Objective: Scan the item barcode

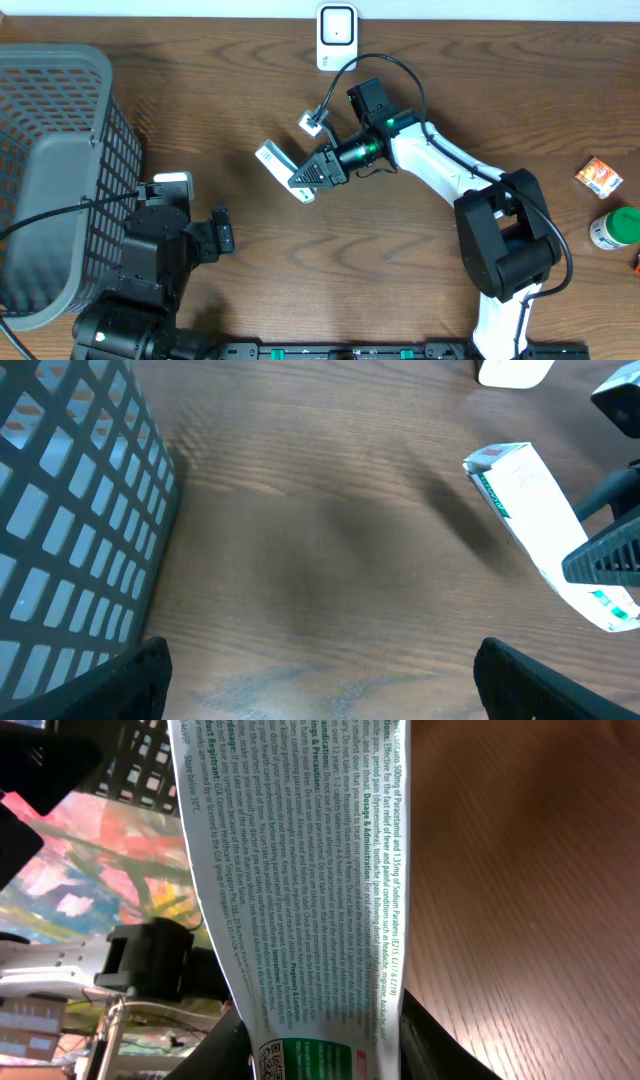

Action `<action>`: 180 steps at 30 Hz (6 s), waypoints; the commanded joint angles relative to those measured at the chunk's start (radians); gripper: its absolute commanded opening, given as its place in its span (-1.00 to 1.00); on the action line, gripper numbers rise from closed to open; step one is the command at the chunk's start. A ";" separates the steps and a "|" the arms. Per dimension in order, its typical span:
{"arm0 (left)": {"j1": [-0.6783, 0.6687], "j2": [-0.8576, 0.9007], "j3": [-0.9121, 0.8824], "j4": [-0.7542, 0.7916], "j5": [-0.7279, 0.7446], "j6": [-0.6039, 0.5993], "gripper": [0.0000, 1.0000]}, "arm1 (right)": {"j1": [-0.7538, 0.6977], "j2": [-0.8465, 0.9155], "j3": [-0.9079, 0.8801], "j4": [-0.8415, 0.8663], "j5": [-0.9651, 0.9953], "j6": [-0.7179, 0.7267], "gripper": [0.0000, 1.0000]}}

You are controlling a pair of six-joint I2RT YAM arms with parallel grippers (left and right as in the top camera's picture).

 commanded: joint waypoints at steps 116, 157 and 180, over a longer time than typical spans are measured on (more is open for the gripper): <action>0.002 -0.001 0.005 0.000 -0.016 -0.006 0.91 | -0.972 0.177 0.529 -0.505 1.442 -0.103 -0.07; 0.002 0.097 0.011 1.047 -0.417 0.722 0.91 | -0.762 -0.880 0.589 0.098 0.675 0.447 0.98; 0.037 -0.456 0.013 0.649 -0.412 0.746 0.91 | -0.386 -1.555 -0.083 0.103 1.036 0.100 0.99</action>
